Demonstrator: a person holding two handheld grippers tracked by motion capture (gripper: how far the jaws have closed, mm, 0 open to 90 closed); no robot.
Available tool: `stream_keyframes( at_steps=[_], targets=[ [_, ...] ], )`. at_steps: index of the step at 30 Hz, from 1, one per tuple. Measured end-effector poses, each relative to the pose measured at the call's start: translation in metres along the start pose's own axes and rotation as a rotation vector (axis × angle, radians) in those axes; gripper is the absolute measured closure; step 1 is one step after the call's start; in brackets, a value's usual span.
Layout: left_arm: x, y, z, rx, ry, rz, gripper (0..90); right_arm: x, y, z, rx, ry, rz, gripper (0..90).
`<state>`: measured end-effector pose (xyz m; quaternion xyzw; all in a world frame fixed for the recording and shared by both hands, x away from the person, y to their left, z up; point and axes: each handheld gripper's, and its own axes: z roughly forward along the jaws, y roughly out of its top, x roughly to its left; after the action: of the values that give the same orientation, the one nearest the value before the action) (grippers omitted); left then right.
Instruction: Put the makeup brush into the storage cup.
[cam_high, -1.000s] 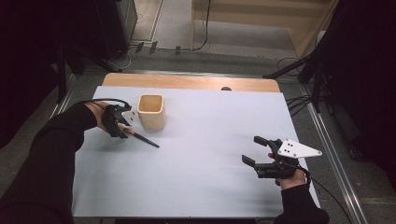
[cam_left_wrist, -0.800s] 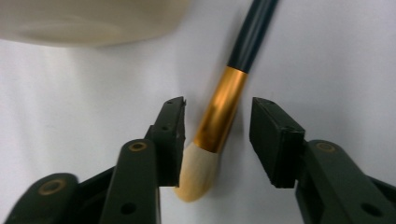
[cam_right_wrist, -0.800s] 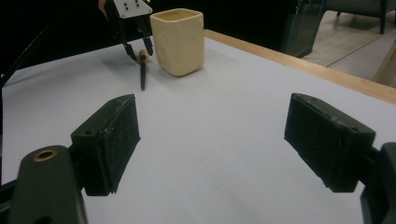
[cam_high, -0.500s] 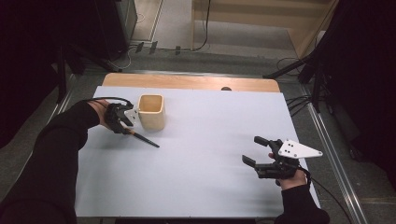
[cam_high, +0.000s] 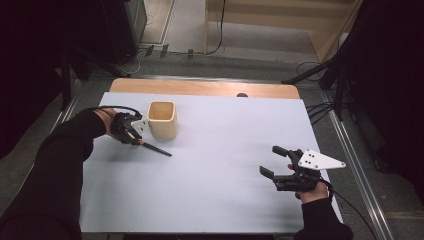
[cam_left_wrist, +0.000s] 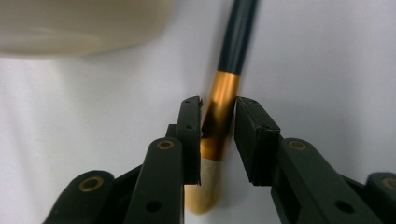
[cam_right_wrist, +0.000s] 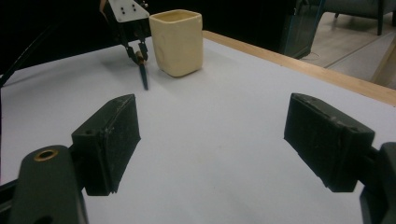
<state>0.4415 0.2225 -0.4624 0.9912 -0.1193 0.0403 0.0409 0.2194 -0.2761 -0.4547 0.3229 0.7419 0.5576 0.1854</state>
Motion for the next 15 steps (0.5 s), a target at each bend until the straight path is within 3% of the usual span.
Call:
stream_keyframes(
  at_steps=[12,15],
  targets=[
    [-0.0009,-0.0019,0.0007,-0.003,-0.012,-0.03,76.6,-0.0002,-0.0001,0.0001,0.0,0.0,-0.001,19.0],
    [-0.0012,-0.0025,-0.0009,-0.012,-0.033,-0.036,76.9,-0.0002,-0.0002,-0.0001,0.001,-0.002,0.0,19.0]
  ],
)
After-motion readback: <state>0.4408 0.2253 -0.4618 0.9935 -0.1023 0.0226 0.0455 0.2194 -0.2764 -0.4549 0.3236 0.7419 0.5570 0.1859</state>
